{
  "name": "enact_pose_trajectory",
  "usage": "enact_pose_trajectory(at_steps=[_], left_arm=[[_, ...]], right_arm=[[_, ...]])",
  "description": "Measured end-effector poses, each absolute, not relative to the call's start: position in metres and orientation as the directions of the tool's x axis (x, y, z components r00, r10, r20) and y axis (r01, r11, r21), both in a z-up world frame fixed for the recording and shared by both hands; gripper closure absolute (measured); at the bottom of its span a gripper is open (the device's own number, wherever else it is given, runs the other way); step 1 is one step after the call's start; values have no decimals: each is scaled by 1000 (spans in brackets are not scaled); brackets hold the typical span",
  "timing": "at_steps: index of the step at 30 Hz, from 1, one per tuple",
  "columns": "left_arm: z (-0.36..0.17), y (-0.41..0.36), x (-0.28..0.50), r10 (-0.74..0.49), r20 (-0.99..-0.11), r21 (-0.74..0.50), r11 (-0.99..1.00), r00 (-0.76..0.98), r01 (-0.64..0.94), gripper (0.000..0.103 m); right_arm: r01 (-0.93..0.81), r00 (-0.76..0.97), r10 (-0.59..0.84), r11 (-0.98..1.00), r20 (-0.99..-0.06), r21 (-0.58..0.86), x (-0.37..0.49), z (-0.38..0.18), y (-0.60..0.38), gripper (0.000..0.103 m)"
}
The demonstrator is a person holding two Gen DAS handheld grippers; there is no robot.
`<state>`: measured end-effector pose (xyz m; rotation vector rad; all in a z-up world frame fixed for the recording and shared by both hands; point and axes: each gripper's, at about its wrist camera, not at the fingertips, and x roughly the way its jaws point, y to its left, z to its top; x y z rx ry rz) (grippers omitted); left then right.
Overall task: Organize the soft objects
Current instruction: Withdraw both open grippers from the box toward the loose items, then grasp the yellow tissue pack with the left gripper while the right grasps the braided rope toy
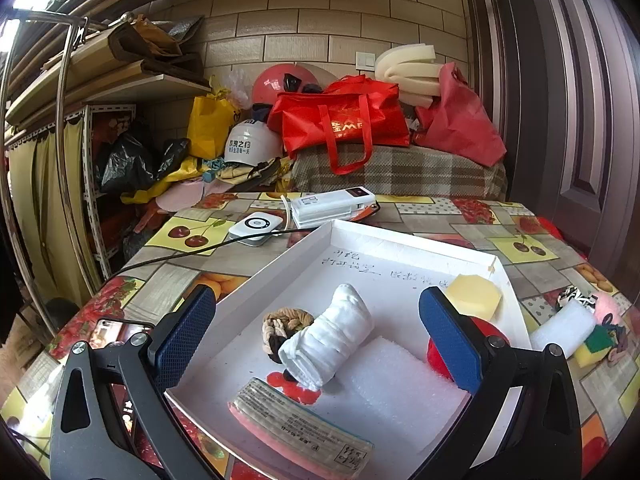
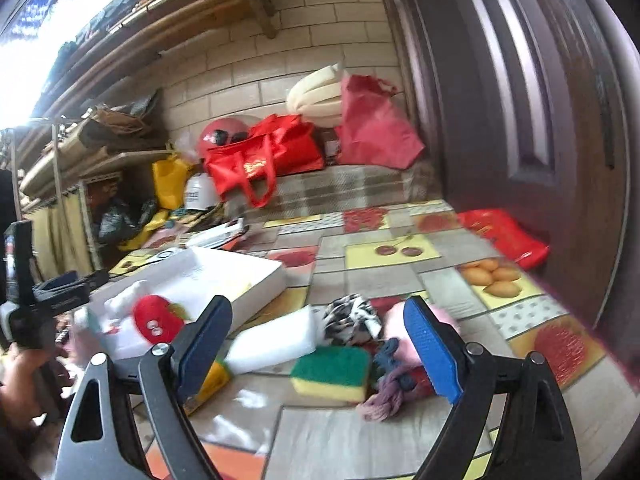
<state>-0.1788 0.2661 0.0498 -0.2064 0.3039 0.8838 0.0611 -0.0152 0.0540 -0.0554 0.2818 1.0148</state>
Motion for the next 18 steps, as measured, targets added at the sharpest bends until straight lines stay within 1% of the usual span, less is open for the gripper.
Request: enact_pose_trajectory(at_steps=[3, 8, 10, 14, 18], left_arm=[[49, 266, -181, 725, -346, -53, 618, 595, -784, 0], [51, 261, -181, 736, -316, -50, 617, 599, -785, 0], [49, 257, -183, 718, -308, -60, 640, 624, -766, 0], [50, 242, -178, 638, -308, -116, 711, 706, -693, 0], [55, 210, -165, 492, -297, -140, 825, 818, -547, 0]], right_arm=[[-825, 527, 824, 555, -210, 105, 67, 61, -23, 15], [-782, 550, 800, 594, -240, 187, 86, 54, -26, 15], [-764, 557, 794, 605, -242, 226, 94, 52, -31, 15], [-737, 560, 796, 606, -230, 301, 104, 49, -43, 15], [-705, 550, 800, 598, -240, 380, 116, 43, -53, 15]])
